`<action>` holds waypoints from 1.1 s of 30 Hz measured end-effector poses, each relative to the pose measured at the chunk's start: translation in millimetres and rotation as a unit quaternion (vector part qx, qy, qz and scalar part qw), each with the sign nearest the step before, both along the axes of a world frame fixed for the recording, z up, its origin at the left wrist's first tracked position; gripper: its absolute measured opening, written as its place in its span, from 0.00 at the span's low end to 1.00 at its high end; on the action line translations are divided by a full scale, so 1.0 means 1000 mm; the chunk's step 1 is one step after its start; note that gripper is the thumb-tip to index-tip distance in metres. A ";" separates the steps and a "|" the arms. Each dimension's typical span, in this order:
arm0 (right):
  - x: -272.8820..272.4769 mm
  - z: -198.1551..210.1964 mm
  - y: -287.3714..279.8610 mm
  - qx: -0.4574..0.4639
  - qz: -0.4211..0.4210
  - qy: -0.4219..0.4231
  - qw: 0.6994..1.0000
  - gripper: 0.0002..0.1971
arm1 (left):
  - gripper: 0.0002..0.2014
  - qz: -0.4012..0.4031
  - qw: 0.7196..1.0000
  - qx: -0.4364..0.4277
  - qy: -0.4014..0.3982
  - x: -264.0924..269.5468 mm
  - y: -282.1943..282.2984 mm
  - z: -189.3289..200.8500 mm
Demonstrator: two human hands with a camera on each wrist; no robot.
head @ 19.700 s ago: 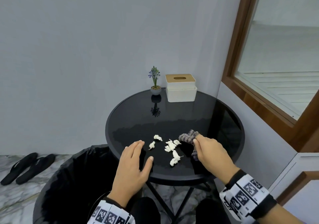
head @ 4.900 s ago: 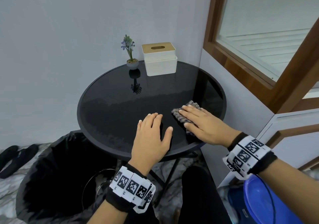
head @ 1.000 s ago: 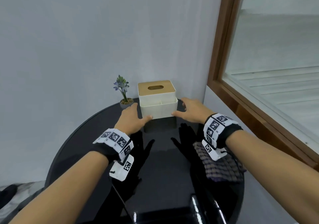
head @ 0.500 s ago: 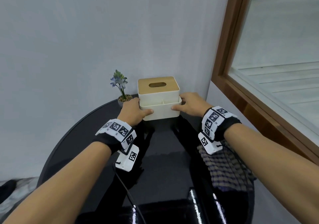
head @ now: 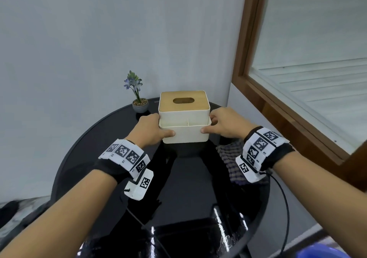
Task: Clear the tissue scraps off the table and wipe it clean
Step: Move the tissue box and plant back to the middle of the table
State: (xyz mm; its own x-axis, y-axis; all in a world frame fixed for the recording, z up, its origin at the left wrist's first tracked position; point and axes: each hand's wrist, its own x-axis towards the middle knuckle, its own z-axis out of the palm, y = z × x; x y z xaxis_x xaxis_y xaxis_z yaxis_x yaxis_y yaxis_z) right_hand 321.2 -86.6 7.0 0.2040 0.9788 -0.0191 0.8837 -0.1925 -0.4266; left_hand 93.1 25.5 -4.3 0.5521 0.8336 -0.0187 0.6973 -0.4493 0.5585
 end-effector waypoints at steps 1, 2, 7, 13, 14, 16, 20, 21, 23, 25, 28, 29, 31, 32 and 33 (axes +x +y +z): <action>-0.003 -0.001 -0.007 0.001 0.001 0.002 1.000 0.23 | 0.23 -0.002 1.000 -0.003 -0.001 -0.003 -0.005 0.000; -0.006 -0.002 -0.013 0.002 0.002 0.006 1.000 0.24 | 0.23 -0.004 1.000 -0.004 -0.001 -0.006 -0.010 0.001; -0.019 -0.004 -0.039 0.012 -0.003 0.022 1.000 0.26 | 0.22 -0.009 1.000 -0.008 -0.004 -0.018 -0.033 0.002; -0.035 0.001 -0.061 0.018 -0.004 0.020 1.000 0.24 | 0.21 -0.018 1.000 -0.014 -0.014 -0.031 -0.053 0.002; -0.037 0.001 -0.064 0.019 -0.005 0.020 1.000 0.24 | 0.21 -0.018 1.000 -0.014 -0.013 -0.032 -0.056 0.003; -0.042 0.000 -0.070 0.018 -0.010 0.027 0.999 0.24 | 0.22 -0.019 1.000 -0.012 -0.010 -0.035 -0.061 0.003; -0.052 0.000 -0.083 0.024 -0.017 0.035 0.999 0.22 | 0.22 -0.015 1.000 -0.014 -0.011 -0.043 -0.071 0.003; -0.053 0.000 -0.083 0.024 -0.018 0.034 0.999 0.22 | 0.23 -0.015 1.000 -0.015 -0.011 -0.043 -0.071 0.003; -0.057 0.000 -0.087 0.022 -0.017 0.030 0.999 0.24 | 0.23 -0.015 1.000 -0.018 -0.011 -0.046 -0.074 0.003; -0.060 -0.001 -0.091 0.020 -0.020 0.032 0.999 0.25 | 0.23 -0.014 1.000 -0.018 -0.010 -0.049 -0.076 0.003; -0.064 0.000 -0.096 0.020 -0.024 0.033 0.999 0.25 | 0.24 -0.016 1.000 -0.017 -0.008 -0.052 -0.081 0.003; -0.065 0.000 -0.097 0.019 -0.023 0.033 0.999 0.25 | 0.24 -0.018 1.000 -0.018 -0.007 -0.053 -0.083 0.004; -0.067 0.000 -0.100 0.019 -0.025 0.032 0.999 0.25 | 0.24 -0.022 1.000 -0.017 -0.008 -0.054 -0.086 0.004; -0.069 0.001 -0.102 0.019 -0.026 0.029 0.999 0.25 | 0.24 -0.023 1.000 -0.019 -0.010 -0.055 -0.088 0.005; -0.069 0.001 -0.103 0.018 -0.028 0.027 0.999 0.25 | 0.24 -0.024 0.999 -0.022 -0.013 -0.056 -0.088 0.004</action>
State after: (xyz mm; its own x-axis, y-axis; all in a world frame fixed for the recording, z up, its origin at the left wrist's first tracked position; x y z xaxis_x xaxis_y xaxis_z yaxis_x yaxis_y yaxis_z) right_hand 252.0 -189.5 8.1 0.2572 0.9664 0.0034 0.8480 -0.2240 -0.4804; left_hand 37.4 -63.0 0.1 0.5926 0.8045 -0.0399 0.6603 -0.4569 0.5960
